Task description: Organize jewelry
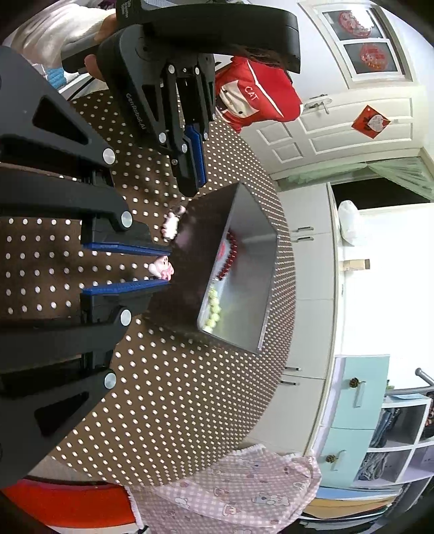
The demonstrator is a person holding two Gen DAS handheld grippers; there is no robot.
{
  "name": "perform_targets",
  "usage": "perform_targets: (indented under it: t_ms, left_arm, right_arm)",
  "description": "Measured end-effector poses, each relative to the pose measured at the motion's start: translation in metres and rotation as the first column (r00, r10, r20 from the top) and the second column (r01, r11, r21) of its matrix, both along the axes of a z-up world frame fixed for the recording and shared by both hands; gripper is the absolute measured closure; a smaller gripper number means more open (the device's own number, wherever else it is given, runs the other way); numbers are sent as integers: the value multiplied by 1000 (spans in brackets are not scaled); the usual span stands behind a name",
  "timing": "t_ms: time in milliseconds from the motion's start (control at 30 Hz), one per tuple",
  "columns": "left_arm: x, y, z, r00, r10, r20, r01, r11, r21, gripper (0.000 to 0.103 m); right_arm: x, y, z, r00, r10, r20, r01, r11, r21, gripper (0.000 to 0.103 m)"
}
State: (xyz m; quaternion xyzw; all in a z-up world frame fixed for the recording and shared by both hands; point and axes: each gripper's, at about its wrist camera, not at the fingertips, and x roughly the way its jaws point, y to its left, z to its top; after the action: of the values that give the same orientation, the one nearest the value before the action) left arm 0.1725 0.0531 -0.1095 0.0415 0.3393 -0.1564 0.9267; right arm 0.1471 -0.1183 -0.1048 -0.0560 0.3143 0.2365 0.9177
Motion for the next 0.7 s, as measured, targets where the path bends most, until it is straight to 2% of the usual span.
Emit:
perform_targets:
  t_ms: [300, 700]
  left_arm:
    - [11, -13, 20, 999, -6, 40, 7, 1000, -17, 90]
    - [19, -26, 34, 997, -23, 78, 24, 1000, -15, 90]
  right_arm:
    - [11, 3, 21, 998, 11, 67, -9, 1000, -29, 90]
    - [26, 2, 36, 994, 27, 107, -24, 999, -31, 90]
